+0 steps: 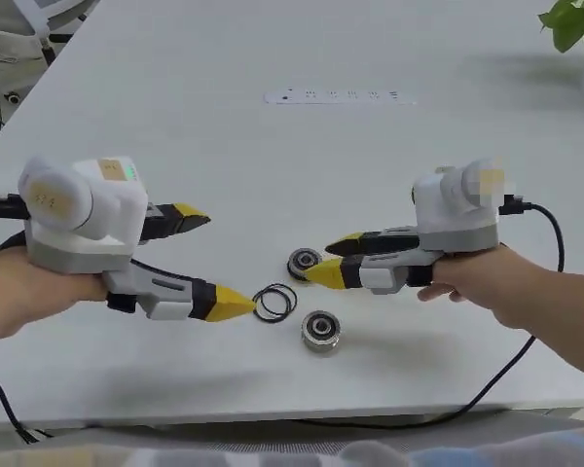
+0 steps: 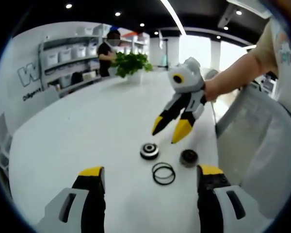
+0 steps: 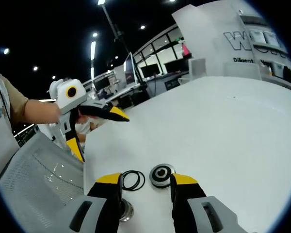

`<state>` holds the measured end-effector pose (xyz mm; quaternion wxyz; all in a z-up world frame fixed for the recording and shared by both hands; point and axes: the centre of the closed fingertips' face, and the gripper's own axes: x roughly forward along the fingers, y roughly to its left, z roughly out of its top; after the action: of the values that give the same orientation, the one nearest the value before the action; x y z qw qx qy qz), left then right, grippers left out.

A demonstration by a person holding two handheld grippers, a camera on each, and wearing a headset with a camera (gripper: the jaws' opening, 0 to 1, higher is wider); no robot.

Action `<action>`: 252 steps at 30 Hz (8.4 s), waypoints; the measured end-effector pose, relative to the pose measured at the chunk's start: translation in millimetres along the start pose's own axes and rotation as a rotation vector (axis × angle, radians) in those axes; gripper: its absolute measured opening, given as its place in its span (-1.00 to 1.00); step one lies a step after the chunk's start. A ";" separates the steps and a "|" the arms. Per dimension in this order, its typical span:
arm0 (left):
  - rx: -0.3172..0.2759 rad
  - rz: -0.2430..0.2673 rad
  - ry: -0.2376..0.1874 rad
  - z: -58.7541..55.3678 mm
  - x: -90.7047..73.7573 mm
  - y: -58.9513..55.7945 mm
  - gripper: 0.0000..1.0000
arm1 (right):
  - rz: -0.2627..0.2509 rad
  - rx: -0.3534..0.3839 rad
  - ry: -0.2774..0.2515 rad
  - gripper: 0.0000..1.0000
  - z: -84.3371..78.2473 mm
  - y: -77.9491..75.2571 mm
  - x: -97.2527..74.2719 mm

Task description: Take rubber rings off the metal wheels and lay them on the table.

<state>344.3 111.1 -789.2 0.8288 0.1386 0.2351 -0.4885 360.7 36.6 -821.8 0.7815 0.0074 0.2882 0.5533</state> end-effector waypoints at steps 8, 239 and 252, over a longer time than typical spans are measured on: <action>-0.003 -0.003 -0.004 3.4 11.2 4.2 0.54 | -0.022 -0.074 0.013 -0.23 -4.0 -4.7 -0.5; 0.019 0.029 0.085 -2.4 105.7 0.8 -0.76 | -0.062 0.194 -0.094 -1.00 -10.8 -34.9 8.6; 0.047 0.035 0.091 -2.7 104.2 -1.6 -0.77 | -0.045 0.199 -0.087 -1.00 -10.9 -29.7 9.5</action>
<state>385.2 34.0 -846.2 0.8221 0.1842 0.2583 -0.4727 383.3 30.0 -844.9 0.8008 0.1026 0.3079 0.5034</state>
